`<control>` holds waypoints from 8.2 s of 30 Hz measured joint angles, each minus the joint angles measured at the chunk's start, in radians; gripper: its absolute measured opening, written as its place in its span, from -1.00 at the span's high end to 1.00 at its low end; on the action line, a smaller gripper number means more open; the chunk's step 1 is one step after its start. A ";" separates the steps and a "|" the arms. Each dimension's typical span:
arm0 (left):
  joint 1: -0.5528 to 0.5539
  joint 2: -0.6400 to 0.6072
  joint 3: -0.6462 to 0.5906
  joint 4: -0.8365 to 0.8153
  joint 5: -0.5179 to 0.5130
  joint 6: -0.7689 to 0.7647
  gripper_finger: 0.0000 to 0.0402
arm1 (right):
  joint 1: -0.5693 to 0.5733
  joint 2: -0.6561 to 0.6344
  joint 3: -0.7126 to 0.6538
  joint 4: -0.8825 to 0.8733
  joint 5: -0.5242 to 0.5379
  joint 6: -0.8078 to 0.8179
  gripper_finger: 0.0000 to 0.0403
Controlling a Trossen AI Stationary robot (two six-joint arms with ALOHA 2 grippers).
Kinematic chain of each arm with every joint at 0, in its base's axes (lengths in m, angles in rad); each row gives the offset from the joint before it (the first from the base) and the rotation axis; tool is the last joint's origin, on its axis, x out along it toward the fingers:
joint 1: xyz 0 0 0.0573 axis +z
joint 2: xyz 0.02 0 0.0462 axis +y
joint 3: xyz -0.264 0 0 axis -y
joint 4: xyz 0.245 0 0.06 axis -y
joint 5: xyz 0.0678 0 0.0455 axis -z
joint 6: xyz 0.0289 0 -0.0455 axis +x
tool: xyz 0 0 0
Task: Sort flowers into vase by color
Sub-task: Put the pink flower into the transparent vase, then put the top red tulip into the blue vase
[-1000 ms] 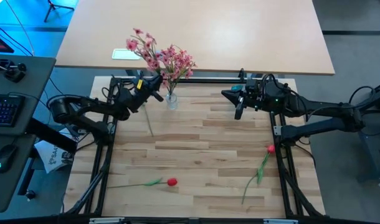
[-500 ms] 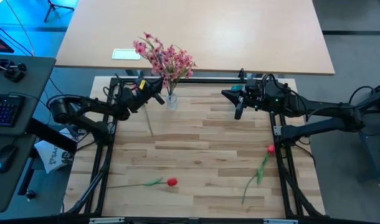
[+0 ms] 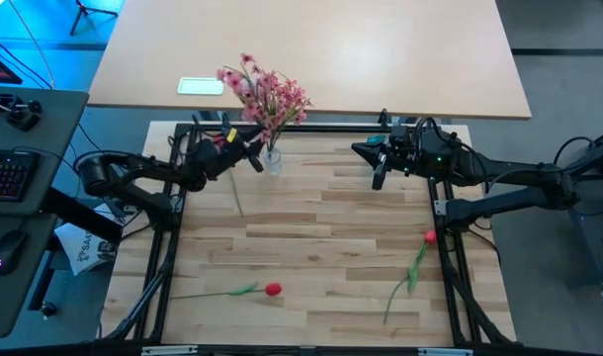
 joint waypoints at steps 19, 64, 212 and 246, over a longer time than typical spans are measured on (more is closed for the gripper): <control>0.002 -0.266 -0.001 -0.378 0.031 0.024 -0.10 | 0.000 0.000 0.000 0.000 0.000 0.008 1.00; 0.058 -0.188 0.060 -0.537 0.033 0.032 1.00 | -0.003 0.044 0.000 0.023 -0.003 -0.054 1.00; 0.046 0.119 0.101 -1.167 -0.327 -0.902 0.13 | -0.003 0.045 0.000 -0.137 -0.004 -0.123 1.00; -0.631 -0.774 0.096 -1.900 0.144 -0.609 1.00 | -0.002 0.044 0.000 -0.084 -0.174 -0.066 1.00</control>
